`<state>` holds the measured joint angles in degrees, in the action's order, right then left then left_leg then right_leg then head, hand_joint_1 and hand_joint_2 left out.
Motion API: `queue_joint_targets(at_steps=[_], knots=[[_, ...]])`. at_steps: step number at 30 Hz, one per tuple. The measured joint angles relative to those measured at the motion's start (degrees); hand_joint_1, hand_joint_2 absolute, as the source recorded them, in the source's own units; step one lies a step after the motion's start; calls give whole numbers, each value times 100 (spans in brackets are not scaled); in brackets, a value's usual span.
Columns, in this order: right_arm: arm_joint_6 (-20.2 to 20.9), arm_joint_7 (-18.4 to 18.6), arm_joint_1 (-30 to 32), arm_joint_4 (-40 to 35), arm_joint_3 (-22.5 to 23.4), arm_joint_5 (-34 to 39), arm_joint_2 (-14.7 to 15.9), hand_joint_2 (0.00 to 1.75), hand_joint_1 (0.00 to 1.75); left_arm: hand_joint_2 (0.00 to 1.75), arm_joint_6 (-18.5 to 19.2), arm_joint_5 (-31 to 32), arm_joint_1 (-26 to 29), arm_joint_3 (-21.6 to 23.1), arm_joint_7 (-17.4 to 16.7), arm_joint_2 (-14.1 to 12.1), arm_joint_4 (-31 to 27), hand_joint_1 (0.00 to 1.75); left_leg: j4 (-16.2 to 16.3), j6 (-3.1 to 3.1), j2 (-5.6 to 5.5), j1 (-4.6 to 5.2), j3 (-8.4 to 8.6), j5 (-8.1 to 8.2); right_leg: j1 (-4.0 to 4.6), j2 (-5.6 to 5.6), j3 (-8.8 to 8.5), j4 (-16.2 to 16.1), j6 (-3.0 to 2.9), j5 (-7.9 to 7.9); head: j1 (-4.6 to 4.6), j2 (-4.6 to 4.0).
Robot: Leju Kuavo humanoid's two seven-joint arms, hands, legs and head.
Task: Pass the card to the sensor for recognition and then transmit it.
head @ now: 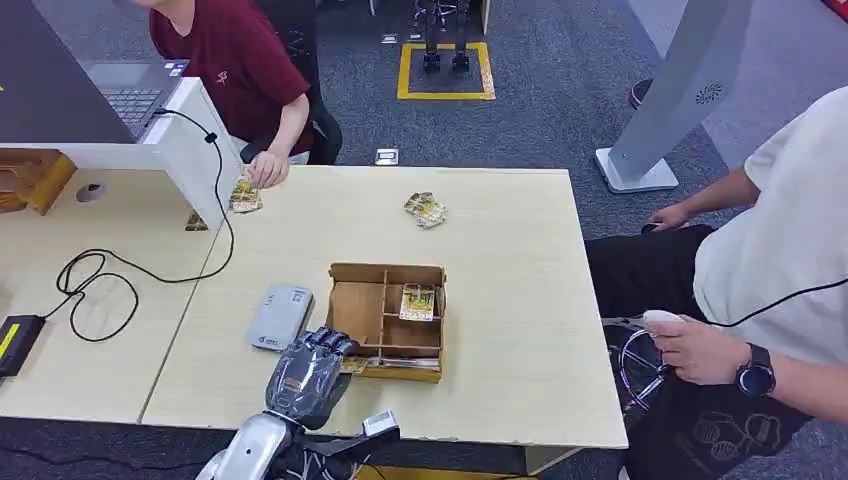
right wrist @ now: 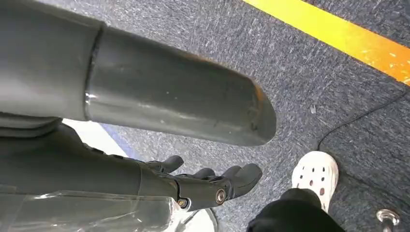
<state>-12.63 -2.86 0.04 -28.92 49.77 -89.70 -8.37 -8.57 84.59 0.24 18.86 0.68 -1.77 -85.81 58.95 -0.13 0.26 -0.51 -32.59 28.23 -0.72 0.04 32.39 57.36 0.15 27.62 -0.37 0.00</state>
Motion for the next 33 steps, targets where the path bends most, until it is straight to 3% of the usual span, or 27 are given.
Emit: queue_joint_targets(at_steps=[10, 14, 17, 21, 29, 31, 33], knots=[[13, 0, -4, -46, -11, 0, -15, 0, 0, 175, 42, -109, 31, -118, 151, 94, 0, 175, 0, 0, 0, 0, 0, 0, 0, 0, 0, 0, 0, 0, 0, 0], [50, 0, -2, -74, -11, 0, -17, 0, 0, 175, 103, -578, 61, -197, 442, 166, -11, 175, 0, 0, -2, 0, 0, 0, 0, -2, -1, 0, 0, 0, 0, 0], [72, 0, 7, -116, -9, 0, -22, 0, 0, 175, 282, -1380, 120, -262, 862, 258, -289, 175, 1, 0, -2, 0, 0, 0, 0, -2, 0, 0, 0, 0, 0, 0], [81, 0, 38, -186, 2, 0, -37, 0, 0, 175, 560, -1937, 49, -262, 949, 234, -1122, 175, 2, 0, -2, 0, 0, 0, 0, -2, 0, 0, 0, 0, 2, 0], [83, 0, 43, -193, 9, 0, -39, 0, 0, 175, 584, -2007, 1, -262, 949, 203, -1262, 175, 2, 0, -3, 0, 0, 0, 0, -4, 0, 0, 0, 0, 2, 0], [83, 0, 54, -197, 20, 0, -42, 0, 0, 175, 623, -2125, -157, -278, 911, 74, -1618, 175, 2, 0, -5, -1, 0, -1, 0, -7, 0, 0, -1, -1, 2, 0], [87, 11, 91, -225, 35, 0, -42, 0, 0, 175, 770, -2240, -787, -540, 771, -317, -2319, 175, 2, -9, -6, -5, 2, -9, 3, -7, 0, 5, -12, -8, 2, 0]])
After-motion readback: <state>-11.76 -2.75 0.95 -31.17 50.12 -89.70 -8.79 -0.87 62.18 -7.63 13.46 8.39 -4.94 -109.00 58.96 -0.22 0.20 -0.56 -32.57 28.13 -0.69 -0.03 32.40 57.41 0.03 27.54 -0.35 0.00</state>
